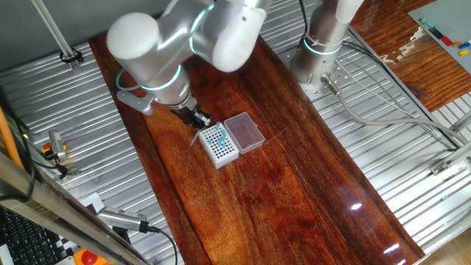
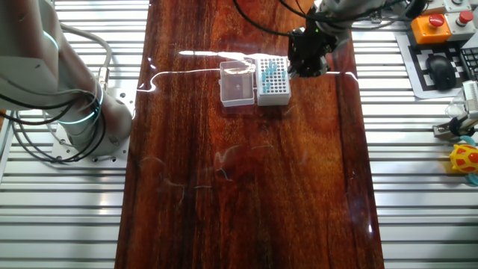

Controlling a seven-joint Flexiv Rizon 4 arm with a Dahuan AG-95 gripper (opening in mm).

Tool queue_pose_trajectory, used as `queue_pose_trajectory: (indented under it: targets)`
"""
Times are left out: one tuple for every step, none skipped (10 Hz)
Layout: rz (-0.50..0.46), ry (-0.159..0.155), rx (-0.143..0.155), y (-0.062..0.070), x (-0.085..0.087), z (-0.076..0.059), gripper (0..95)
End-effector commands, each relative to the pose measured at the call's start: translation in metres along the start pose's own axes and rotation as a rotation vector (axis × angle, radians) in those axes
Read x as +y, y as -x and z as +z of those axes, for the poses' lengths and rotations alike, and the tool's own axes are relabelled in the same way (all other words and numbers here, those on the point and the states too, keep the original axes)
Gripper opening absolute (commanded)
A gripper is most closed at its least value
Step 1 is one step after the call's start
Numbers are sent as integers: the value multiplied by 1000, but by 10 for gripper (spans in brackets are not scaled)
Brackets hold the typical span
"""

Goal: Insert a medium pipette tip into the holder for medium pipette tips

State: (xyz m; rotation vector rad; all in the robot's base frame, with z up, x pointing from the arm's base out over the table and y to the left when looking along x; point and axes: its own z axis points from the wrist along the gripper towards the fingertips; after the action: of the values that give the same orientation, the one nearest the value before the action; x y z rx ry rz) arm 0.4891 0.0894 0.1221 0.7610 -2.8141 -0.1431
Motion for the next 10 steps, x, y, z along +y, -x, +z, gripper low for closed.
queue_pose_trajectory:
  targets:
    - [118,-72,-28,0,1,0,0]
    - [94,-94,-10,-6,1,3,0]
    - [77,-107,3,-13,2,5,0]
    - [63,-119,13,-16,1,7,0]
    - [-10,-168,52,-28,-4,6,0]
    - [-65,-182,72,-34,-11,3,0]
    - [-93,-186,80,-38,-14,2,0]
    - [-159,-200,104,-46,-22,-2,0]
    - [-188,-217,120,-50,-27,-2,0]
    - [-219,-237,137,-55,-32,-3,0]
